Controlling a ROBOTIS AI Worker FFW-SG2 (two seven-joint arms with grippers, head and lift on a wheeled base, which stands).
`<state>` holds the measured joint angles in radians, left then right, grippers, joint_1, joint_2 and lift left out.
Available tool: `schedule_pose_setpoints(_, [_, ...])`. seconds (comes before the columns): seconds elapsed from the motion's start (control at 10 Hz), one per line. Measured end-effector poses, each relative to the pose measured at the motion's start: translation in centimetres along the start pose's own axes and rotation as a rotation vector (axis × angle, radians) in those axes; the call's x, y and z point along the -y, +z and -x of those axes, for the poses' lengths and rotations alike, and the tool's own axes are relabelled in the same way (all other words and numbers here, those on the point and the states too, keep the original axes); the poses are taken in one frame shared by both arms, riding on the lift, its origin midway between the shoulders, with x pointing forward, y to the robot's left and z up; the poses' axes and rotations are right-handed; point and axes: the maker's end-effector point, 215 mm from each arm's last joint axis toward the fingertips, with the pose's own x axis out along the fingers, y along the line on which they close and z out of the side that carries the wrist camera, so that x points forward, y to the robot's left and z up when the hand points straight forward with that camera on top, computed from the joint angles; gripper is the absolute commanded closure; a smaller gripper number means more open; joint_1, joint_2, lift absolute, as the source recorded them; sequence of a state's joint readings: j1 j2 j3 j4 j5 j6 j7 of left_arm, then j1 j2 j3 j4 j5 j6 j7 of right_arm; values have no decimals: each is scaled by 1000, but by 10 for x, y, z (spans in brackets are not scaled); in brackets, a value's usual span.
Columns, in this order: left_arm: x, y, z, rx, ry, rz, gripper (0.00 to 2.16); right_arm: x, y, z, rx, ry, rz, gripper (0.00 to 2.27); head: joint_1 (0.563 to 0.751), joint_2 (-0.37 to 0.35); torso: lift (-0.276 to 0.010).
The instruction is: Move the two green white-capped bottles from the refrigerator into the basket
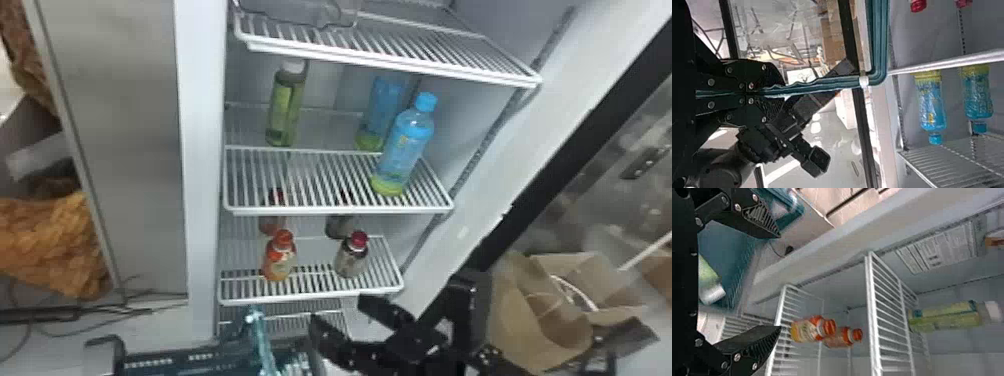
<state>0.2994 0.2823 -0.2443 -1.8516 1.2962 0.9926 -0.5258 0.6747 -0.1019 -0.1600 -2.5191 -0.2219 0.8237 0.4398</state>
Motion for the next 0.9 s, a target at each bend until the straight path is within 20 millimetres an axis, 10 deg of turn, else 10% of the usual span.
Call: schedule_pose_setpoints(0.9, [0, 1, 1, 6, -1, 2, 1165, 35, 100, -17, 351, -101, 144, 91, 695, -350, -4])
